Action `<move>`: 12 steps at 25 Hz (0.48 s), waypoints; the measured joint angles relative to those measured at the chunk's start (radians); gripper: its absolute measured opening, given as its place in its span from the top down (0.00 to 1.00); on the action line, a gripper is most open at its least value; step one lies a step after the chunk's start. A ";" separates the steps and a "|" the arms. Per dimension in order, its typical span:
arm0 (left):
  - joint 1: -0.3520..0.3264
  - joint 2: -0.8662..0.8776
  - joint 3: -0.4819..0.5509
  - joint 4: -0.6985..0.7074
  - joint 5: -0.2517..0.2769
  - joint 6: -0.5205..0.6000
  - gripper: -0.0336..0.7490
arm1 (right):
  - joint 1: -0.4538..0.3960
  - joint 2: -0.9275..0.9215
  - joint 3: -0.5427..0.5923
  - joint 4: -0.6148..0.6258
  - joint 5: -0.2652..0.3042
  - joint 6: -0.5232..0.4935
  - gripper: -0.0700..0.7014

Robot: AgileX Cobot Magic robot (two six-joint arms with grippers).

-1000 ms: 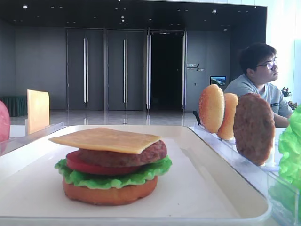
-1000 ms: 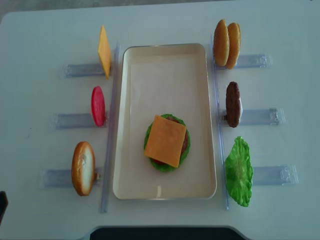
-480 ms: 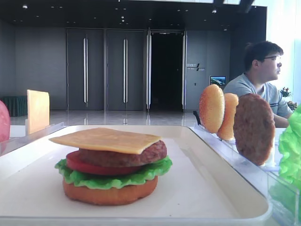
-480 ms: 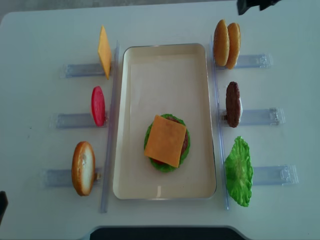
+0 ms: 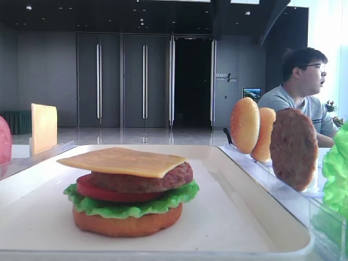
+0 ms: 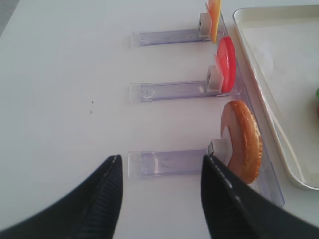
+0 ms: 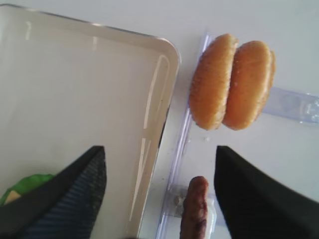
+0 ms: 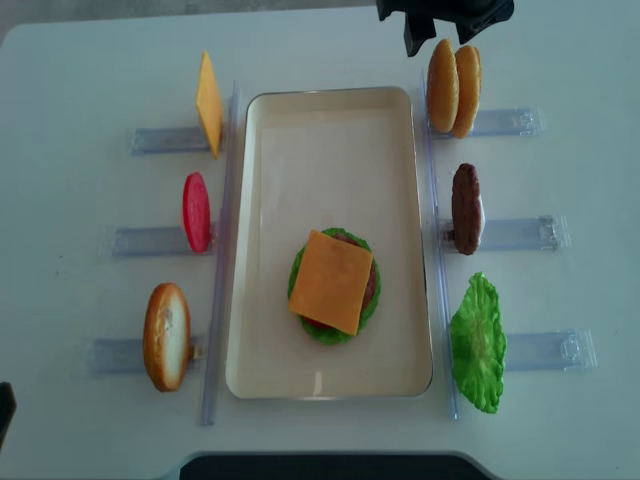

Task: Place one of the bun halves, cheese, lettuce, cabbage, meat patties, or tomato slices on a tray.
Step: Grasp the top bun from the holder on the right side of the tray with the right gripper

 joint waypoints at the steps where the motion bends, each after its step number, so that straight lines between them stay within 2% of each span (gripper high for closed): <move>1: 0.000 0.000 0.000 0.000 0.000 0.000 0.46 | -0.018 0.007 -0.002 0.000 -0.001 0.007 0.33; 6: 0.000 0.000 0.000 0.000 0.000 0.000 0.46 | -0.102 0.044 -0.005 0.013 -0.025 0.010 0.32; 12: 0.000 0.000 0.000 0.000 0.000 0.000 0.46 | -0.113 0.082 -0.011 0.038 -0.081 0.001 0.32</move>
